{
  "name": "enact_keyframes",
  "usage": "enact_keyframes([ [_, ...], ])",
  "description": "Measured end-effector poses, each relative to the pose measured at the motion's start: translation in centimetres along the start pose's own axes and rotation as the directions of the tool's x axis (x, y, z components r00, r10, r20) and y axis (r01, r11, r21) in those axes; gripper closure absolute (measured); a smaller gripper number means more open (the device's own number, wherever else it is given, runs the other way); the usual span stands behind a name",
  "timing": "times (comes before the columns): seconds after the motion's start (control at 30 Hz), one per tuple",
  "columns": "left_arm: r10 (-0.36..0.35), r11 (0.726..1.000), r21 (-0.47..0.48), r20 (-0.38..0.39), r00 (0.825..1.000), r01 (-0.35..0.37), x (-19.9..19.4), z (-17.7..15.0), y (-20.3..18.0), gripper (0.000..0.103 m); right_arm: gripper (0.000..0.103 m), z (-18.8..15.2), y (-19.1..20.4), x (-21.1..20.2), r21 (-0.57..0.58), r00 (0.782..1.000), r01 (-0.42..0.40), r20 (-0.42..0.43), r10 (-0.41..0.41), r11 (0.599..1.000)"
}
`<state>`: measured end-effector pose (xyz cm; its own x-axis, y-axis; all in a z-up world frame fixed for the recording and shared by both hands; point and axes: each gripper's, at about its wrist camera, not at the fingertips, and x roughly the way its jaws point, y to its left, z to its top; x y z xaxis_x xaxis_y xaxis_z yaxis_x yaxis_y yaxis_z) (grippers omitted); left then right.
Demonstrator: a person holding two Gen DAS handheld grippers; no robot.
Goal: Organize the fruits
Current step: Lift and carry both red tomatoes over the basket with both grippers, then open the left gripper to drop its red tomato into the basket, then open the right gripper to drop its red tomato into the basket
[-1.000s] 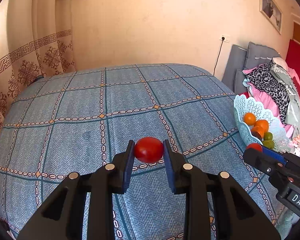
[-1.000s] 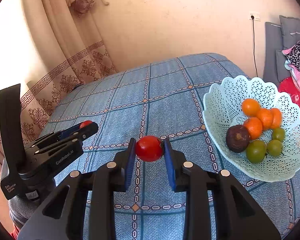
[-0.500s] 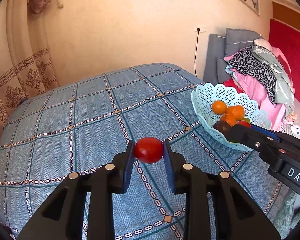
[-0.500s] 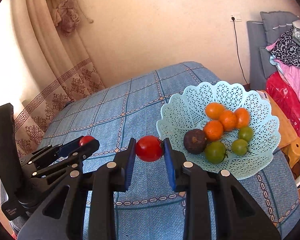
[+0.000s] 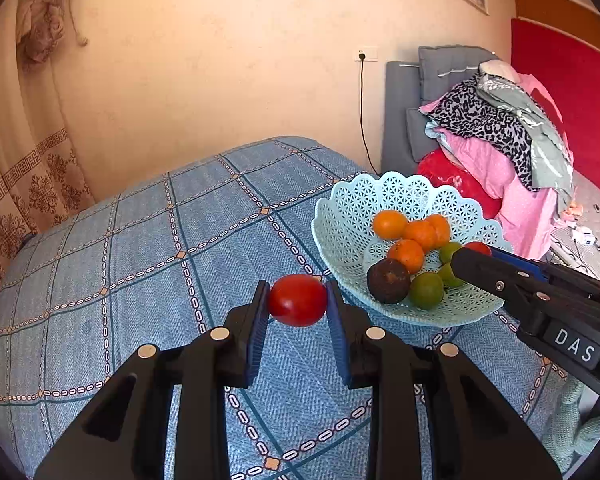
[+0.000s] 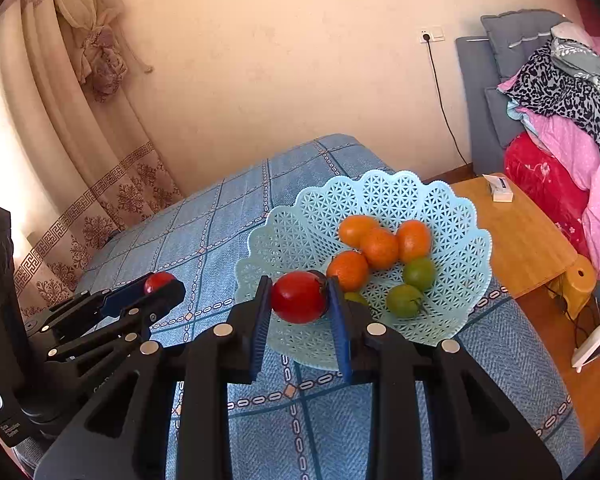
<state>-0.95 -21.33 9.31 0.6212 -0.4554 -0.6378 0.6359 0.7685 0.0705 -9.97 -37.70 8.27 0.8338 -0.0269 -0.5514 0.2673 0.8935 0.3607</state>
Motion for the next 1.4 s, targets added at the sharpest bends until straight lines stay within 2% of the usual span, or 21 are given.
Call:
enact_keyframes([
  [0.87,-0.054,0.995,0.083,0.008,0.999,0.053,3.1,2.7,-4.9,0.074,0.074,0.7,-3.7,1.4,0.027,0.995,0.093,0.024,-0.094,0.995],
  [0.97,-0.053,0.995,0.089,0.013,0.998,0.052,3.3,2.8,-5.1,0.074,0.069,0.8,-4.1,1.5,0.038,0.994,0.107,0.027,-0.108,0.994],
  [1.0,-0.057,0.995,0.084,0.006,0.998,0.056,3.4,2.8,-5.0,0.07,0.064,0.8,-4.2,1.5,0.044,0.993,0.109,0.031,-0.11,0.993],
  [1.03,-0.055,0.995,0.08,0.006,0.998,0.054,3.5,2.8,-4.9,0.066,0.063,0.8,-4.3,1.5,0.047,0.993,0.114,0.035,-0.116,0.992],
  [1.07,-0.05,0.996,0.078,0.011,0.999,0.049,3.5,2.7,-4.8,0.056,0.063,0.8,-4.4,1.4,0.049,0.992,0.118,0.037,-0.12,0.992],
  [1.23,-0.041,0.997,0.064,0.012,0.999,0.041,3.5,2.5,-4.1,0.054,0.061,0.7,-4.8,1.4,0.065,0.991,0.123,0.037,-0.126,0.99],
  [1.27,-0.037,0.997,0.062,0.014,0.999,0.036,3.4,2.5,-3.9,0.047,0.061,0.7,-4.8,1.3,0.069,0.991,0.123,0.037,-0.126,0.99],
  [1.3,-0.031,0.998,0.059,0.02,0.999,0.03,3.3,2.5,-3.8,0.035,0.057,0.7,-4.9,1.2,0.071,0.991,0.124,0.038,-0.127,0.99],
  [1.37,-0.013,0.999,0.052,0.036,0.999,0.011,3.0,2.5,-3.5,0.023,0.047,0.6,-4.8,1.0,0.073,0.99,0.13,0.046,-0.134,0.989],
  [1.4,-0.006,0.999,0.048,0.041,0.999,0.004,2.8,2.4,-3.3,0.021,0.044,0.6,-4.7,0.8,0.073,0.99,0.132,0.05,-0.136,0.989],
])
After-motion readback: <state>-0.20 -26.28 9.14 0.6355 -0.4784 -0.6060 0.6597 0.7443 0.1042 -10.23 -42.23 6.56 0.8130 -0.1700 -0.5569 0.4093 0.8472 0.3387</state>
